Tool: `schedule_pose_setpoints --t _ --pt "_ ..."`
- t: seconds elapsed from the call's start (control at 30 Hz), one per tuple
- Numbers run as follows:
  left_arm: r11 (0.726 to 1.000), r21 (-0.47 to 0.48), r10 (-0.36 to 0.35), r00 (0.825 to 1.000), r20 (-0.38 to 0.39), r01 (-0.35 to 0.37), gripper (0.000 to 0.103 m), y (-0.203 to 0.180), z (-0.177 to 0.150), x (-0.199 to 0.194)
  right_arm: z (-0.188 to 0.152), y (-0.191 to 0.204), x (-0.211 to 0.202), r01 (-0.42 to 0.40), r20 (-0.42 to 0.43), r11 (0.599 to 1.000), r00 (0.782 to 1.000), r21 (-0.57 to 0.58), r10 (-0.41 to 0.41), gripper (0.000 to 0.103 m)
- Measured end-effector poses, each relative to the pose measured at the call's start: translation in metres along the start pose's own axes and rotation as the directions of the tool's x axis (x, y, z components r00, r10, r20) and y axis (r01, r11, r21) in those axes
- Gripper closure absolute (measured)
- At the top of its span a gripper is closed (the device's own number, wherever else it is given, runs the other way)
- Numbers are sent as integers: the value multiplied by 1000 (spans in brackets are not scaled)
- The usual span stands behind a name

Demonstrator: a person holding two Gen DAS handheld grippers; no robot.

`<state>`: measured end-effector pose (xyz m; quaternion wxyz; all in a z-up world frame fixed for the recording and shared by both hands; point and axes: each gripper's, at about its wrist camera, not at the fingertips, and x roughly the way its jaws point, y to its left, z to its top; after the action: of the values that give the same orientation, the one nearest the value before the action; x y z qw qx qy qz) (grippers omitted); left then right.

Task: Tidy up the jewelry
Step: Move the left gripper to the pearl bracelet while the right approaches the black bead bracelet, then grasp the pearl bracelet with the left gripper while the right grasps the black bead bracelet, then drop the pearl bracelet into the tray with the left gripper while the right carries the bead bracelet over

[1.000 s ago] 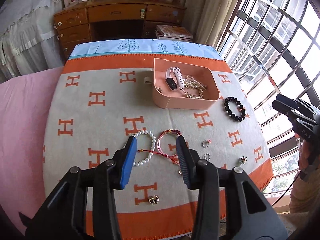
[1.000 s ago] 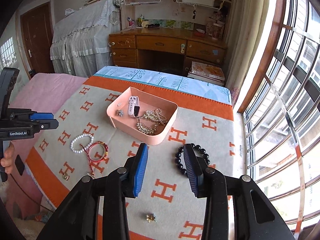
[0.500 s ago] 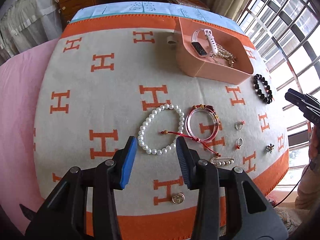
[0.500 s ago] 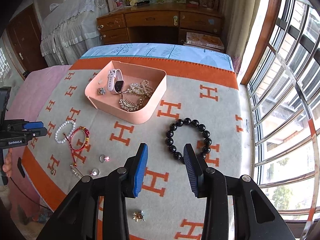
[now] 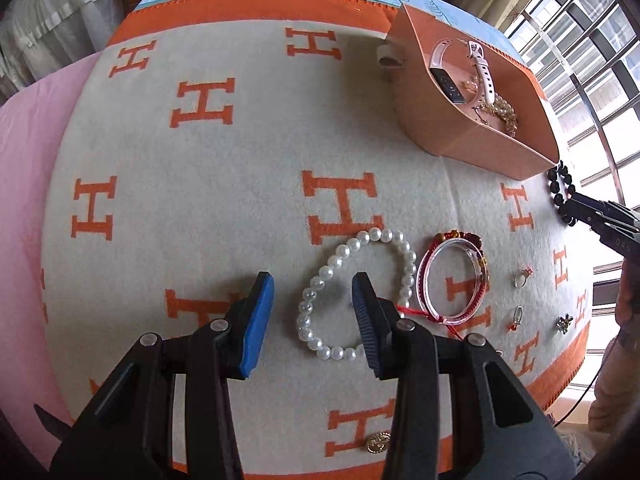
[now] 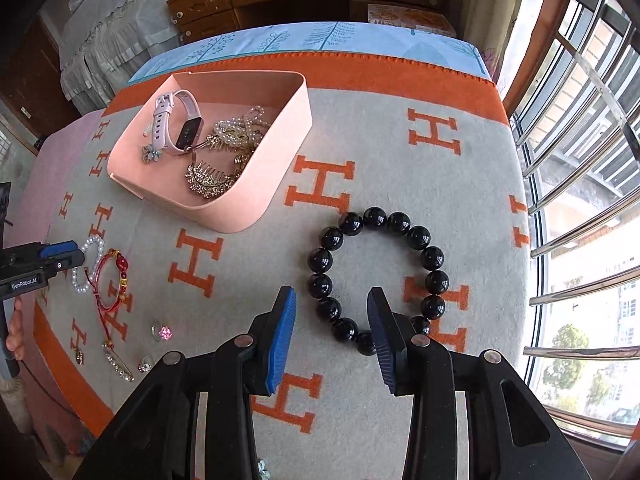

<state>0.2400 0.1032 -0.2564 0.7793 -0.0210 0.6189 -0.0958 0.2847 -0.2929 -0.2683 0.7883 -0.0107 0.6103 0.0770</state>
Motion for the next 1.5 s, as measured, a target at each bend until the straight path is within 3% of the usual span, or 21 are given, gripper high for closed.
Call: schedule_pose_setpoints --t 0.2,0.27,0.33,0.4,0.47,0.57,0.73,0.93,1.13,1.37,1.5 --pt "998 40 55 998 -19 -54 68 -14 5 4 7 8 22 12 -35 1000 999 -29 -13 66" --pt "996 52 75 997 -19 -74 82 -19 7 5 10 11 25 23 -26 999 999 -44 -24 66" --pt "998 55 45 998 -31 -43 96 -25 8 7 12 12 26 30 -24 998 999 -50 -31 67" --pt "999 50 21 999 -35 -20 96 -29 8 8 13 14 26 38 -20 998 999 -55 -39 73" --pt "1000 31 7 1000 -30 -6 98 -33 7 7 14 14 25 26 -19 999 999 -46 -27 87" --pt "1000 -20 -24 1000 -15 24 98 -31 4 1 9 10 22 8 -19 1000 1000 -21 -9 88" --pt "998 -26 -49 994 98 52 98 -40 7 -43 7 14 -12 3 62 1000 998 -9 -3 88" --pt "996 22 -91 967 239 88 98 -53 23 -115 13 30 -81 -34 210 999 977 -11 36 88" --pt "992 68 -123 940 317 107 98 -78 50 -158 19 59 -132 -65 321 997 944 -44 75 88" --pt "986 119 -150 937 315 118 98 -120 80 -151 44 79 -163 -72 398 997 914 -25 76 88" --pt "990 126 -103 943 316 66 98 -137 98 -131 57 80 -167 -81 407 997 910 -17 81 88"
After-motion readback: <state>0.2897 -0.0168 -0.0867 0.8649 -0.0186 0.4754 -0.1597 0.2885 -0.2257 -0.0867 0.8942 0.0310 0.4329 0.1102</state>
